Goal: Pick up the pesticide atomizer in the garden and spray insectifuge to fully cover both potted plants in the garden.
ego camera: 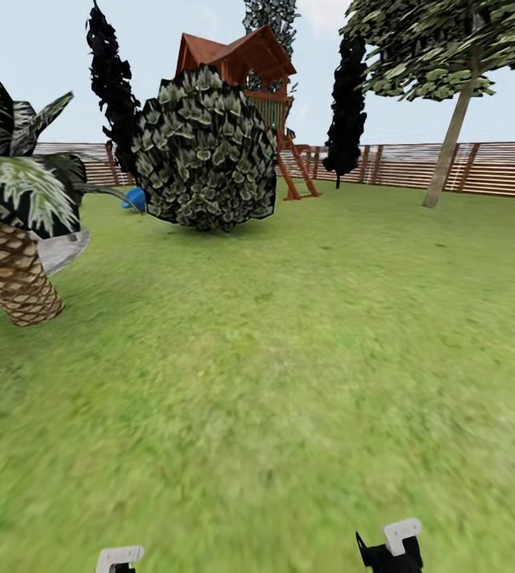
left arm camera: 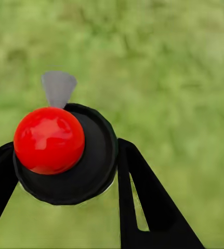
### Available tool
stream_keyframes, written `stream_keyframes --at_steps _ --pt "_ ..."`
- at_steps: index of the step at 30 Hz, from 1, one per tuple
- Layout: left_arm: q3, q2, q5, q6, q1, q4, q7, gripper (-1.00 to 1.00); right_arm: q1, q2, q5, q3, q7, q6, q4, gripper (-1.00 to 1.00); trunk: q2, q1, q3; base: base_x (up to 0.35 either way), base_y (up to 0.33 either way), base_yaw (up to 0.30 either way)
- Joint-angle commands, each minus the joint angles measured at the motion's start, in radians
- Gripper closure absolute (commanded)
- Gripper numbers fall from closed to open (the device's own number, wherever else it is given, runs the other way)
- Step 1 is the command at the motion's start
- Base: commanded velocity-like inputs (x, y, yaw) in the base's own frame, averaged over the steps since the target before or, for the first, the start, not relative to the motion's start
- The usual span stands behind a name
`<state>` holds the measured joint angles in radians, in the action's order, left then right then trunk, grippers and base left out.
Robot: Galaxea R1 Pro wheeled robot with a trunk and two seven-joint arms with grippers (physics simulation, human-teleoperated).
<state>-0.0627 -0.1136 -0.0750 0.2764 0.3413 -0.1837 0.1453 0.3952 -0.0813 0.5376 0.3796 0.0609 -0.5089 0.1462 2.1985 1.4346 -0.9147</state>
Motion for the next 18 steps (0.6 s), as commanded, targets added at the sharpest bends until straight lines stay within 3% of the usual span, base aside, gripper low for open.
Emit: stream_keyframes --at_steps 1,18 --pt "-0.006 0.0 -0.008 0.001 0.001 0.001 0.01 1.0 0.001 0.0 0.003 0.008 0.006 -0.003 0.0 -1.0 0.0 0.0 -0.002 0.337 -0.079 0.087" --pt "-0.006 0.0 -0.008 0.001 0.001 0.001 0.01 1.0 0.001 -0.004 0.004 0.008 0.006 -0.003 0.0 -1.0 0.0 0.0 -0.004 0.337 -0.079 0.016"
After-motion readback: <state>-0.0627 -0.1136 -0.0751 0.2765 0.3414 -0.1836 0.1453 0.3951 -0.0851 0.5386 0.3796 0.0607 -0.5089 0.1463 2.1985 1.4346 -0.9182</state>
